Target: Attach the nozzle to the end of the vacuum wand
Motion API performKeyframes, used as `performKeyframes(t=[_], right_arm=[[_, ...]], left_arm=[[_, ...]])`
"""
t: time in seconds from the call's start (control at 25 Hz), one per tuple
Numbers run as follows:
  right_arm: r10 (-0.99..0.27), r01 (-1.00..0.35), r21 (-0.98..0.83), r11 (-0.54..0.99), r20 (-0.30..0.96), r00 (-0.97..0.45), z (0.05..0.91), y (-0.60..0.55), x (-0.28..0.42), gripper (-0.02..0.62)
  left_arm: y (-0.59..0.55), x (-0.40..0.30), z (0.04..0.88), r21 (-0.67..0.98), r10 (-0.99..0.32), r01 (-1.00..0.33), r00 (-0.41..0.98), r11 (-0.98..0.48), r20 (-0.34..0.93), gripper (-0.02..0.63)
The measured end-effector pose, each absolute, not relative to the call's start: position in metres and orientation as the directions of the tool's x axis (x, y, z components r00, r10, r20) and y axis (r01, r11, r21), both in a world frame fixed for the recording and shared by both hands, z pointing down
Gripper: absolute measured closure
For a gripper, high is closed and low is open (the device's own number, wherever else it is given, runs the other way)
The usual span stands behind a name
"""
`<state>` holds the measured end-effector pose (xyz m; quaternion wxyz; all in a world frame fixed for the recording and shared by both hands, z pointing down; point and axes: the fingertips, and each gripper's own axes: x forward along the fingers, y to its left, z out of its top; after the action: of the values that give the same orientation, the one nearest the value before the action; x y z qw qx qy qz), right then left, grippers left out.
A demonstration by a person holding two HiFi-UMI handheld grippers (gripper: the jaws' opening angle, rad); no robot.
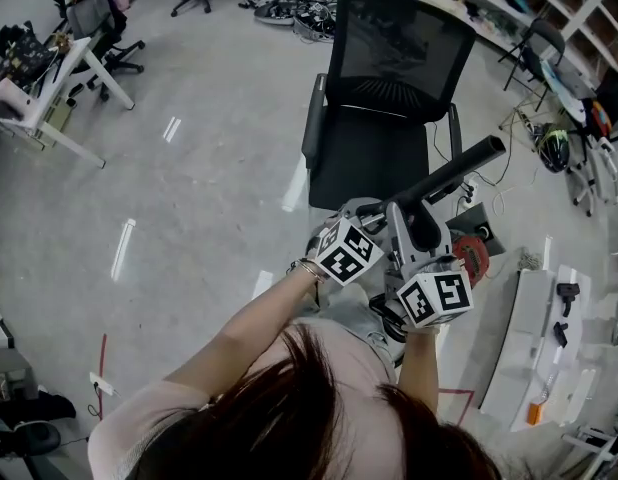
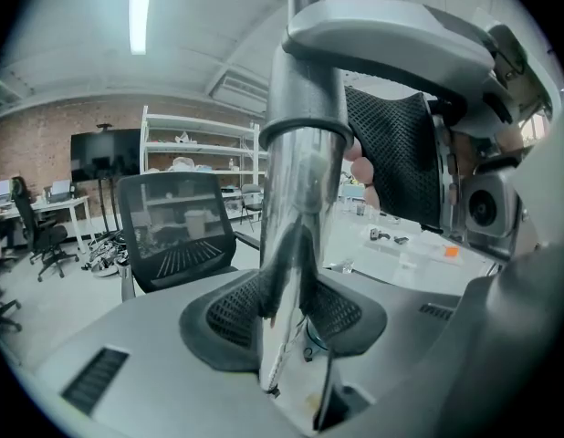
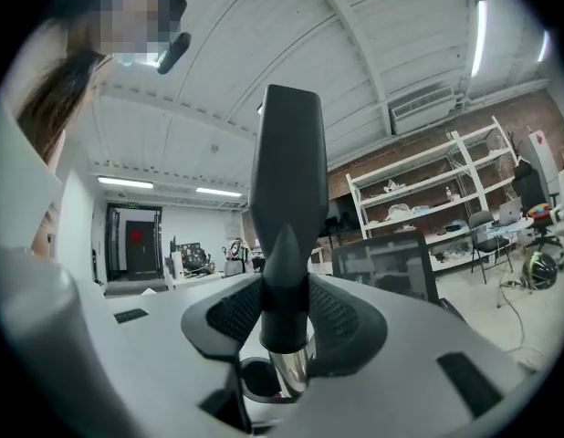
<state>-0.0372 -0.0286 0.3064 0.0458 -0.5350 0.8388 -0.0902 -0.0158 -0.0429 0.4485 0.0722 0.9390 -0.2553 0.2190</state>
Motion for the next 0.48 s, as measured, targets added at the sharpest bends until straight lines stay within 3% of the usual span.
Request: performKeyframes(t=[0.48], right_arm=[[-0.942,-0.946,-0.04,0.321,0.086,-0.324,0.305,-0.028,-0.049,0.43]], left_arm=[[-0.045,-0.022,0.448,0.026,-0.469,-0.535,0.761,-0.844,0.448,0.449]])
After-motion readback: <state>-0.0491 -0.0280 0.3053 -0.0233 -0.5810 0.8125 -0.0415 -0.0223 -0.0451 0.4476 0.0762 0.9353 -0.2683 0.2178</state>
